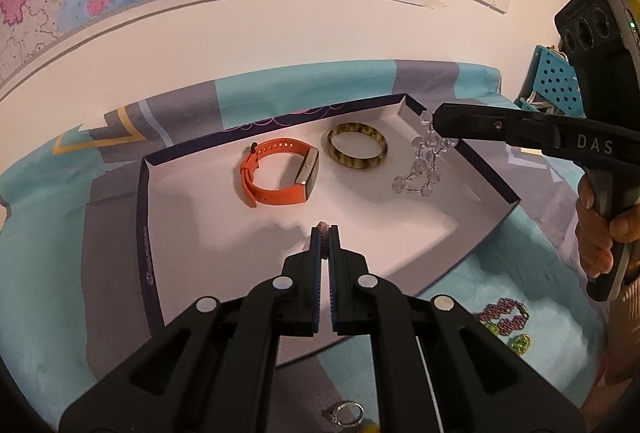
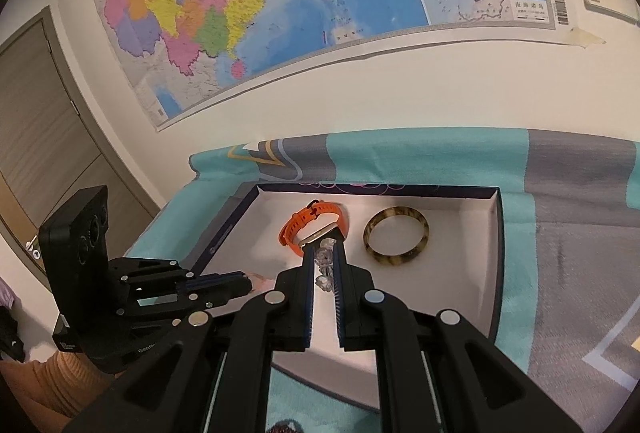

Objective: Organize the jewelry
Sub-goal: 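Carry the crystal bracelet and pink trinket into the box and open both tools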

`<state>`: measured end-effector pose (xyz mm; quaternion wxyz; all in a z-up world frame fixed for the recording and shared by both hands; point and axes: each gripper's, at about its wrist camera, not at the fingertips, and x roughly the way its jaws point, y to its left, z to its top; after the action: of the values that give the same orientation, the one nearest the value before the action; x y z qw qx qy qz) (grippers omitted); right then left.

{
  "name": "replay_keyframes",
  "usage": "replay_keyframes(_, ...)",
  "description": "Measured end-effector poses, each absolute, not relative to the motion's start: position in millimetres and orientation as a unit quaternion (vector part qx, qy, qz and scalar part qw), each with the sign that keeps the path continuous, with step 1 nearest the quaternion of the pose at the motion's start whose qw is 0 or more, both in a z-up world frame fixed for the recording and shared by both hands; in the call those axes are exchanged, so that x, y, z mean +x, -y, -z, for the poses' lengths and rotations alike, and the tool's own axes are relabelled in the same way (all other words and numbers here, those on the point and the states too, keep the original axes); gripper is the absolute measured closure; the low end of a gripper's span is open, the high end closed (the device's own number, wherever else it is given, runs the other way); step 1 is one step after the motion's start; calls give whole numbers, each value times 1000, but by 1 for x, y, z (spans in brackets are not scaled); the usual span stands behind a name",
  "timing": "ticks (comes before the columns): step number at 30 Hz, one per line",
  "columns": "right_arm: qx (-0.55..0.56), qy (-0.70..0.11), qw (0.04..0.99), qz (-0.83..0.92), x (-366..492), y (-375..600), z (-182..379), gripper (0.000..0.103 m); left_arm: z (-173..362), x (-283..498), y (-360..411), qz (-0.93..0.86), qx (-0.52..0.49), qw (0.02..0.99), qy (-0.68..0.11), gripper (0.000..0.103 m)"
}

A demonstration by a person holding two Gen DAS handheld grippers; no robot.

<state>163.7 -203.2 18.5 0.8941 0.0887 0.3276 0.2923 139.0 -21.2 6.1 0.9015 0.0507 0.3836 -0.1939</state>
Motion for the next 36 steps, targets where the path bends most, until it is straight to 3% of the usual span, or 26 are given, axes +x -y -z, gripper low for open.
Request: replay_keyframes(36,30,-356,892,-276,178,166,8,94,19,168,22,176,44,890,-419,96)
